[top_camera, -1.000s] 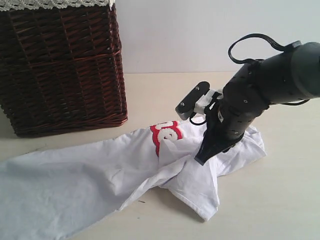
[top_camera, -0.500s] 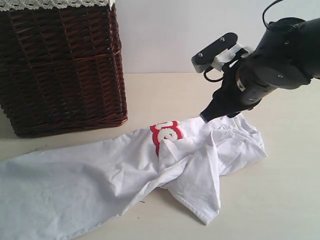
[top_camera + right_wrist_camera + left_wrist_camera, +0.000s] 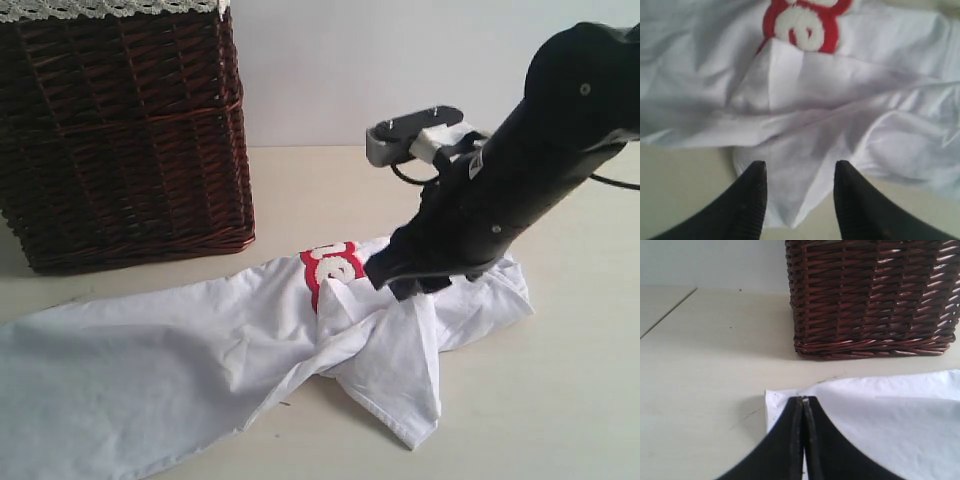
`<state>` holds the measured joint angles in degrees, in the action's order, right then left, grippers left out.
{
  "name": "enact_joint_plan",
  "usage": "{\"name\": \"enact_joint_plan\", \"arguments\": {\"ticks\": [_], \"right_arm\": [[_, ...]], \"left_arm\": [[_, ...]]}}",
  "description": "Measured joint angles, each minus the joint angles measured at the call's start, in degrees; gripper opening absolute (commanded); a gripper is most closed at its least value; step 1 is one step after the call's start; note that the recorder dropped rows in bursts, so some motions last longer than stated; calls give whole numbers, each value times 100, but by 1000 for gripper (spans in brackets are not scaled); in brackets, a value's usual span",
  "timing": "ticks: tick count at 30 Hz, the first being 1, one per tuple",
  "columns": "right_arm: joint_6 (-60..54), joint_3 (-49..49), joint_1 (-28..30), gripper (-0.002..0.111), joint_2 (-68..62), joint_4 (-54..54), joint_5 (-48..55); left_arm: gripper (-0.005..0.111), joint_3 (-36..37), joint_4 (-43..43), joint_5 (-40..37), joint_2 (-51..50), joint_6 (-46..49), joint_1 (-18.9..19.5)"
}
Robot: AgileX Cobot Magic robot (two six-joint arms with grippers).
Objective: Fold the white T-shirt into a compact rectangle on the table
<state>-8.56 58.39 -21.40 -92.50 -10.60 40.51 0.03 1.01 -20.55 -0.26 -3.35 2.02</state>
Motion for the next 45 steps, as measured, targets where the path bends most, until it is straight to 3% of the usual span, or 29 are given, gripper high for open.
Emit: {"name": "enact_joint_plan", "arguments": {"ticks": [11, 18, 26, 28, 33, 45], "right_arm": [[10, -329, 0, 41, -525, 446, -803], [725, -329, 0, 42, -701, 1210, -1064], [382, -329, 0, 40, -924, 215, -1017], [173, -329, 0, 36, -1063, 37, -1017], [-6, -256, 0, 1, -1215, -96, -740], [-370, 395, 0, 0, -264, -893, 533]], "left_arm": [[0, 0, 0, 0, 0, 0, 0], [0, 0, 0, 0, 0, 0, 0], [0, 0, 0, 0, 0, 0, 0], [0, 0, 0, 0, 0, 0, 0], [0, 0, 0, 0, 0, 0, 0], [0, 0, 0, 0, 0, 0, 0]]}}
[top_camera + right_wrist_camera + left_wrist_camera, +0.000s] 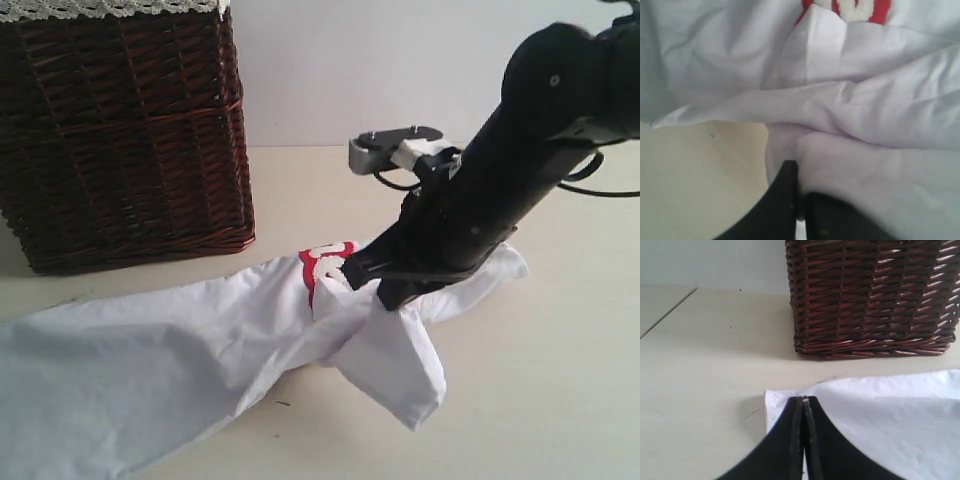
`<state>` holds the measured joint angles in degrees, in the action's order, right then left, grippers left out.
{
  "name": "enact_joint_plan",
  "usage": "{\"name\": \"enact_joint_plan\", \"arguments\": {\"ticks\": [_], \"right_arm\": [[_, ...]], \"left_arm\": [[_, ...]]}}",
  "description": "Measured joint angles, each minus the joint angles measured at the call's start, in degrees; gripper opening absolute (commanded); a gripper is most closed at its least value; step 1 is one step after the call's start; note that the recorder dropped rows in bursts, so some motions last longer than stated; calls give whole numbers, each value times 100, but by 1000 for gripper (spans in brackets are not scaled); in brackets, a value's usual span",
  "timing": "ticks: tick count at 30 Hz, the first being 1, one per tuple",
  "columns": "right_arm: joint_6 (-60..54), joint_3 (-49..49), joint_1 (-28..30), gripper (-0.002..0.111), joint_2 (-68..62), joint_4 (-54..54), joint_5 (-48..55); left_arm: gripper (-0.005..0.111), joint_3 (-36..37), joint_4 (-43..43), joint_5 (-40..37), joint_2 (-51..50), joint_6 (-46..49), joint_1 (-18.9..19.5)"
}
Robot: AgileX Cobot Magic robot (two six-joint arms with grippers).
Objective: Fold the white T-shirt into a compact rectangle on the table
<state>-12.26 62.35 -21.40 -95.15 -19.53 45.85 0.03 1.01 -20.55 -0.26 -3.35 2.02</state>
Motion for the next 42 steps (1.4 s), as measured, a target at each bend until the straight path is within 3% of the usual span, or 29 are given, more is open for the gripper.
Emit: {"name": "enact_joint_plan", "arguments": {"ticks": [7, 14, 17, 25, 34, 37, 42], "right_arm": [[-11, 528, 0, 4, 147, -36, -215], [43, 631, 0, 35, -9, -61, -738], [146, 631, 0, 43, -50, -88, -1024], [327, 631, 0, 43, -49, -123, -1377], [272, 475, 0, 38, -35, -62, 1064], [257, 40, 0, 38, 90, 100, 1029], [257, -867, 0, 50, 159, 447, 435]], "left_arm": [[0, 0, 0, 0, 0, 0, 0], [0, 0, 0, 0, 0, 0, 0], [0, 0, 0, 0, 0, 0, 0], [0, 0, 0, 0, 0, 0, 0], [0, 0, 0, 0, 0, 0, 0], [0, 0, 0, 0, 0, 0, 0], [0, 0, 0, 0, 0, 0, 0]]}}
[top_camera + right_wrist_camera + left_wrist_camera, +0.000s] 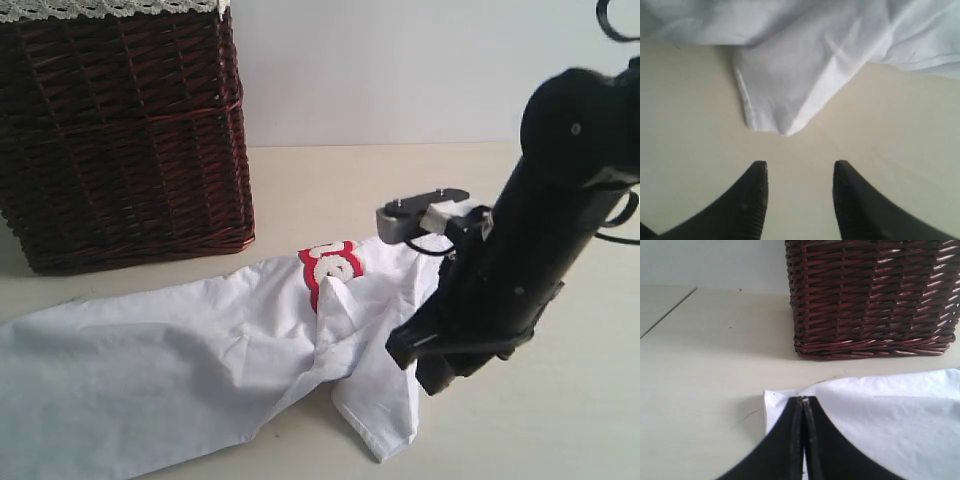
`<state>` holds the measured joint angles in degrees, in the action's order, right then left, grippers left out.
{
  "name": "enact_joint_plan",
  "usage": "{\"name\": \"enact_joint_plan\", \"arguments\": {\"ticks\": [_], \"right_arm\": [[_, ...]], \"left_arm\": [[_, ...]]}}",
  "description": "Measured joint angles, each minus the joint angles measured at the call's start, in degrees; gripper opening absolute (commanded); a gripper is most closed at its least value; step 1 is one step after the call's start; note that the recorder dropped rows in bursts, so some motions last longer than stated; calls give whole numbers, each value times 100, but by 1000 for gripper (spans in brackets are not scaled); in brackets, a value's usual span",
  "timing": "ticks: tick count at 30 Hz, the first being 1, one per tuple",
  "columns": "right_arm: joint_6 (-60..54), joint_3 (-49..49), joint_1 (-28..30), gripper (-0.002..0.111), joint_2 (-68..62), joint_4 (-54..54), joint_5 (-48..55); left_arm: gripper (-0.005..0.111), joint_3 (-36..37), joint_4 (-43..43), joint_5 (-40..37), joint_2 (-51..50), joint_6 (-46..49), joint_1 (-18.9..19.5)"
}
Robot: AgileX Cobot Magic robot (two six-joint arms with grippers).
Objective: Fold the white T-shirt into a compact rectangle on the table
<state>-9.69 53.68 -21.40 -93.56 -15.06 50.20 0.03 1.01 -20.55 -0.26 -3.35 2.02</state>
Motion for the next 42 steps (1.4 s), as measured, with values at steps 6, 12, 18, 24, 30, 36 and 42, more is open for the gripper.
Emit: {"name": "enact_joint_plan", "arguments": {"ticks": [6, 12, 18, 24, 30, 36, 42], "right_arm": [[29, -353, 0, 62, -213, 40, -979], [-43, -353, 0, 56, -779, -330, -1749], [-304, -366, 0, 0, -1036, -661, -1969], [-470, -259, 0, 0, -368, -661, -1453], [-470, 477, 0, 2, 296, -661, -1453], [-563, 1038, 0, 27, 236, -474, -2617], [-516, 1051, 0, 32, -628, -452, -2702]], "left_arm": [[0, 0, 0, 0, 0, 0, 0], [0, 0, 0, 0, 0, 0, 0], [0, 0, -4, 0, 0, 0, 0], [0, 0, -4, 0, 0, 0, 0], [0, 0, -4, 0, 0, 0, 0], [0, 0, -4, 0, 0, 0, 0], [0, 0, -4, 0, 0, 0, 0]]}}
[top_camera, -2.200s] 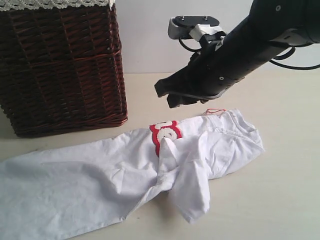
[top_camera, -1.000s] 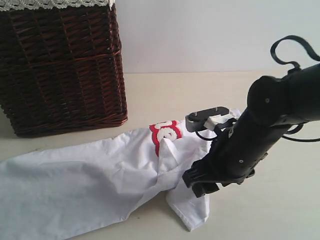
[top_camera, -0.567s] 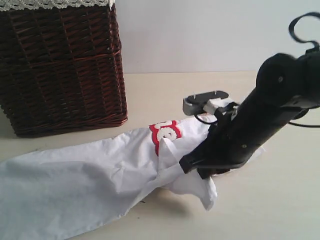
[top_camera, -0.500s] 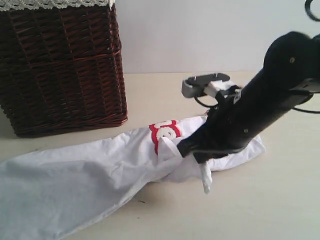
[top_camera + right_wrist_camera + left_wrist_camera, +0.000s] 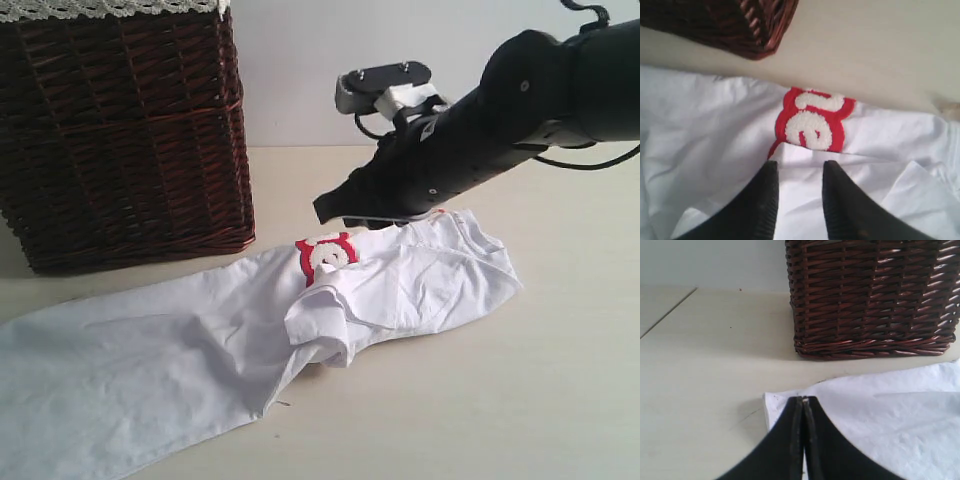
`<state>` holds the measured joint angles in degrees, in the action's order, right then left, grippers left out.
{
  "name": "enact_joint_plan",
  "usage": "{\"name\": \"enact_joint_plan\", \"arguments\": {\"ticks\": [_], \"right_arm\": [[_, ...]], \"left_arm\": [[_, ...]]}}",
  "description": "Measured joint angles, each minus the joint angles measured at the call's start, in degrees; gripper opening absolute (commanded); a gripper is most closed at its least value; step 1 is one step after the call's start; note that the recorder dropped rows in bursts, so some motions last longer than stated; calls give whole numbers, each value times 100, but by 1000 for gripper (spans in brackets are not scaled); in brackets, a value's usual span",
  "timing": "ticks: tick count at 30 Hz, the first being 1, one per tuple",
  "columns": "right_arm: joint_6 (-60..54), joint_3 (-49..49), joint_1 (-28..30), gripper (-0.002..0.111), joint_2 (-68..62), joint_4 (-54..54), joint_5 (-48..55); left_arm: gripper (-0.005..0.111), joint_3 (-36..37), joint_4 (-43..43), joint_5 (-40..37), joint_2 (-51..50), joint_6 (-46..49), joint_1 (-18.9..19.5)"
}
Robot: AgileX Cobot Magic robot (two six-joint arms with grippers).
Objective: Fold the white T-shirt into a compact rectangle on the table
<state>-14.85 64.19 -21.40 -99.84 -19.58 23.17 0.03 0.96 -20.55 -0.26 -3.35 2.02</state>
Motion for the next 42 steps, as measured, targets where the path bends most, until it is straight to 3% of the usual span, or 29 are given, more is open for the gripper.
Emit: {"name": "enact_joint_plan", "arguments": {"ticks": [4, 7, 10, 16, 25, 42], "right_arm": [[0, 55, 0, 34, -88, 620, 969], [0, -61, 0, 35, -104, 1958, 1967], [50, -265, 0, 30, -104, 2180, 1695], [403, -361, 0, 0, -287, 2243, 619], [683, -372, 0, 0, -647, 3025, 594], [588, -372, 0, 0, -869, 2401, -671]], "left_arm": [[0, 0, 0, 0, 0, 0, 0], [0, 0, 0, 0, 0, 0, 0], [0, 0, 0, 0, 0, 0, 0], [0, 0, 0, 0, 0, 0, 0], [0, 0, 0, 0, 0, 0, 0], [0, 0, 0, 0, 0, 0, 0]]}}
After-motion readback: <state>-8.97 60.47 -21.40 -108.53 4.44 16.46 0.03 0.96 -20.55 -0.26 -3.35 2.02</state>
